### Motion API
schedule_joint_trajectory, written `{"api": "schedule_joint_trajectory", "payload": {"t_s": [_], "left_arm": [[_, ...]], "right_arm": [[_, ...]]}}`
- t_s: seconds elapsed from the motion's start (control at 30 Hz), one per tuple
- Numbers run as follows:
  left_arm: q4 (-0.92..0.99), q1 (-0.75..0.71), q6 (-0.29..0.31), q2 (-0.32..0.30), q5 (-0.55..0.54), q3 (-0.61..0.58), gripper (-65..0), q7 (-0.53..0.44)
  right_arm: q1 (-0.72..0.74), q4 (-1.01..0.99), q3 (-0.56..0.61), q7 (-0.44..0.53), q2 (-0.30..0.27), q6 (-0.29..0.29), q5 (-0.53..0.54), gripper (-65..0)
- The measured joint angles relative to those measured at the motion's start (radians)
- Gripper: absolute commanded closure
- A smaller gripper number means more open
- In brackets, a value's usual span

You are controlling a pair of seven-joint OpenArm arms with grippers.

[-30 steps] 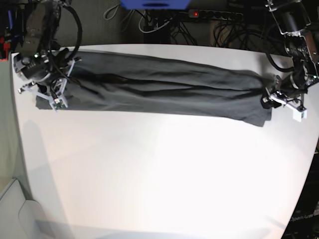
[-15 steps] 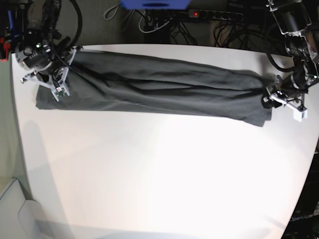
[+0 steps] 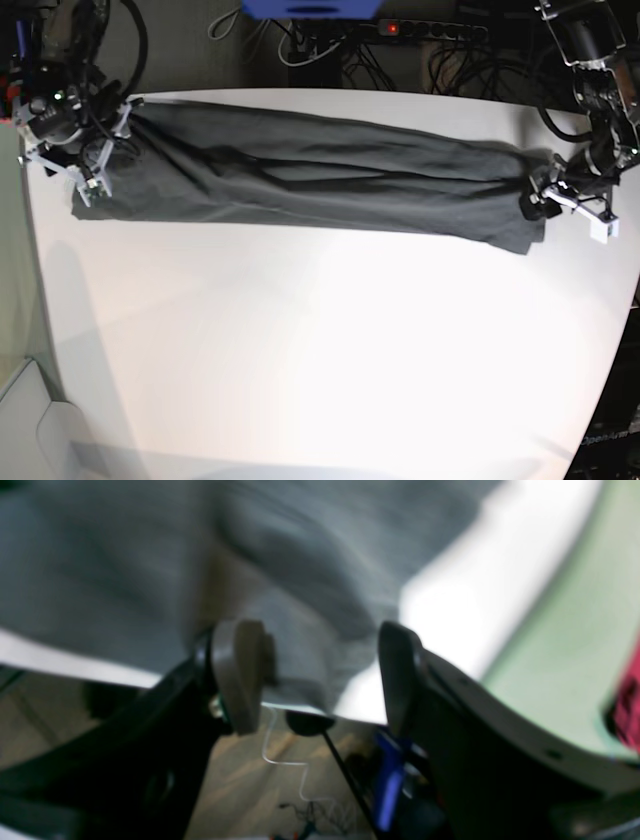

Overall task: Layout the t-shirt on the table in an organized manner, then fold the t-shirt properly
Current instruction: 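Lift the shirt end with the left gripper and carry it toward the right gripper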

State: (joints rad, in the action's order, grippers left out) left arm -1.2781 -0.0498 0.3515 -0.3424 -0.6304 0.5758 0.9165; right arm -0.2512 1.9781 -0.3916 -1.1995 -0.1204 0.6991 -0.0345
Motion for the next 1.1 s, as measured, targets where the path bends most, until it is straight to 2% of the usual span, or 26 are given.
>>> {"api": "schedule_joint_trajectory", "payload": {"t_s": [0.17, 0.33, 0.53, 0.77, 0.87, 1.1], "left_arm": [[0.003, 0.001, 0.065, 0.0, 0.009, 0.0, -46.2, 0.003], [0.01, 0.005, 0.064, 0.006, 0.009, -0.002, -46.2, -0.009], [0.028, 0.027, 0.064, 0.006, 0.011, -0.036, -45.8, -0.024], [0.064, 0.037, 0.071, 0.004, -0.007, -0.063, -44.6, -0.043], [0.067, 0.036, 0.068, 0.004, -0.007, -0.063, -36.9, -0.05], [0.072, 0.031, 0.064, 0.005, -0.006, -0.064, -10.1, -0.04]], "right_arm": [[0.029, 0.0, 0.012, 0.019, 0.007, 0.0, 0.016, -38.3], [0.044, -0.024, 0.077, 0.017, 0.01, 0.0, 0.017, -38.3], [0.045, -0.099, 0.087, 0.02, 0.044, 0.001, 0.007, -38.3], [0.068, -0.134, 0.087, 0.025, 0.047, 0.0, 0.006, -38.2], [0.066, -0.134, 0.087, 0.018, 0.045, 0.0, 0.006, -38.2], [0.068, -0.133, 0.087, 0.02, 0.046, 0.0, 0.006, -38.2]]}}
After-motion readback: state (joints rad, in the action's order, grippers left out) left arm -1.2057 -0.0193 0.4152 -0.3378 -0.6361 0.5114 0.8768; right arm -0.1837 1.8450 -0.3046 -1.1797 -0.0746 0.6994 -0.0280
